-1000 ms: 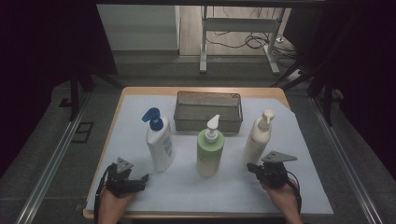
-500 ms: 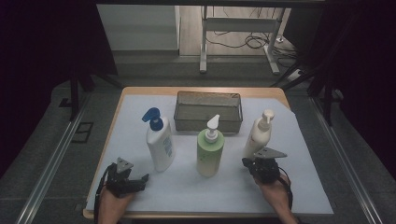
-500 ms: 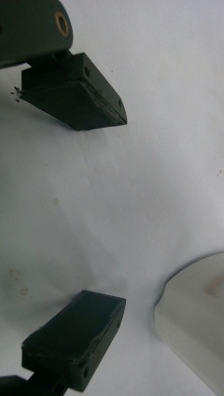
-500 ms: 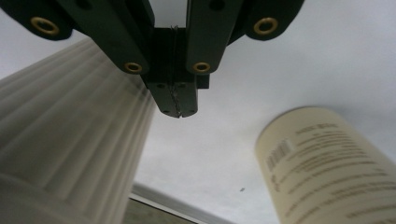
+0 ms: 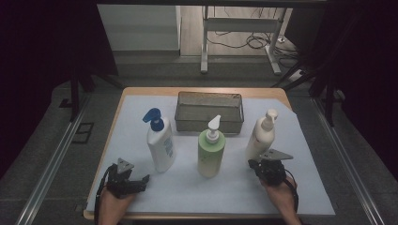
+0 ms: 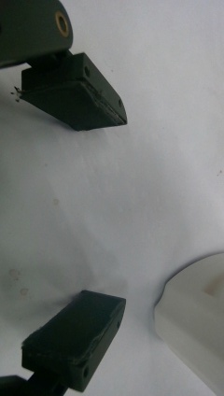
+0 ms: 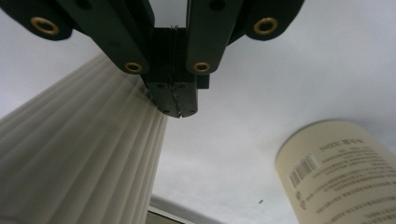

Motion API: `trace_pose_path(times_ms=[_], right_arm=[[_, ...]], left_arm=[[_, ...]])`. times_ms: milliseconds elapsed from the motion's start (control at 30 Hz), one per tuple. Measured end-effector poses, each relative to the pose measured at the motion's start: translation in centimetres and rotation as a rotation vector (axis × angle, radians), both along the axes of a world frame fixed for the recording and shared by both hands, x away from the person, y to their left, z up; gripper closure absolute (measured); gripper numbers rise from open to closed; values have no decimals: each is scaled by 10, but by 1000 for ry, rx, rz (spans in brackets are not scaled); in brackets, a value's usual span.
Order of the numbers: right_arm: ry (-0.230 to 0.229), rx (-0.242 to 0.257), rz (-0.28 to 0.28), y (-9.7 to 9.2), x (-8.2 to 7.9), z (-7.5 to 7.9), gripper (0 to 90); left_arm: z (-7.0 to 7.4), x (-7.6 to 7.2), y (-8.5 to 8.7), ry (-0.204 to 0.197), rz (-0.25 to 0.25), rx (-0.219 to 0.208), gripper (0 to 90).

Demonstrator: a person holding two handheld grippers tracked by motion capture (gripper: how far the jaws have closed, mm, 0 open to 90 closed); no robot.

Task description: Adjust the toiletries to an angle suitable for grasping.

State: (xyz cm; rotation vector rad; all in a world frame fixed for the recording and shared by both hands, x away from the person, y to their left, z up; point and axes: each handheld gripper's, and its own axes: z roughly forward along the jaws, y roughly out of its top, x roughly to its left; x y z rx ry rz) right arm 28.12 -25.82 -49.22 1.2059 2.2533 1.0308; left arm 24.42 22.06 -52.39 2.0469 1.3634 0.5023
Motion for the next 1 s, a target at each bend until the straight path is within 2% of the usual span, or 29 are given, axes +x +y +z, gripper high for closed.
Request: trace_pose_path(times_ms=[1000], right_arm=[[-8,-13,-84,-42,7,1,875]], left_arm=[[0,0,0,1,-1,0,116]])
